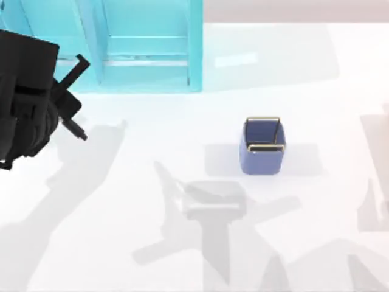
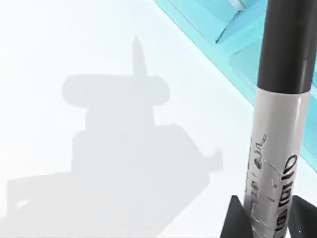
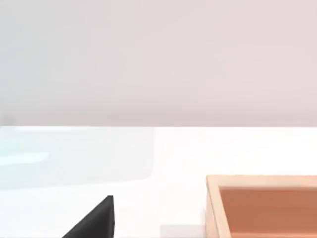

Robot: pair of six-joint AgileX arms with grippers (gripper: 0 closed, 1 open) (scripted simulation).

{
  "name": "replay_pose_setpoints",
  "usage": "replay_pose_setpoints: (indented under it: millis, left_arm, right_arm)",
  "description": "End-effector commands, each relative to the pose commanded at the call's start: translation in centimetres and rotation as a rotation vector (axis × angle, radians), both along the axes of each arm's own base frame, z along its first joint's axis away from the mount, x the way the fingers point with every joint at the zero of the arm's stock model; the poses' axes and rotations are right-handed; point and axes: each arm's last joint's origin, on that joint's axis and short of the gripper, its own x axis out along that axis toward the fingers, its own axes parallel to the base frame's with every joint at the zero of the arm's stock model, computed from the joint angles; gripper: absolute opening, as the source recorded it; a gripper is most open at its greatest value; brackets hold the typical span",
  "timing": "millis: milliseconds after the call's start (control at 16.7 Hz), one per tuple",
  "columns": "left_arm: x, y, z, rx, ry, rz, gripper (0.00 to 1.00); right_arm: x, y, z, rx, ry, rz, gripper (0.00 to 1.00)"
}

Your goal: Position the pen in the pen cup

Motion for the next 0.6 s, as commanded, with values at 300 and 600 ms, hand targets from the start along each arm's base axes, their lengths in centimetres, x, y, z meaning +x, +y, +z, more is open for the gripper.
replay_pose_setpoints:
  millis: [300, 600]
  left_arm:
    - [5.2, -10.3, 2.5, 0.383, -0.269, -0.077, 0.0]
    - [6.2, -22.8, 3.5, 0.602, -0.482, 0.023, 0.0]
  right_arm:
    - [0.0, 0.0, 0.0, 0.0, 0.0, 0.0, 1.0]
    - [0.0, 0.0, 0.0, 0.0, 0.0, 0.0, 1.0]
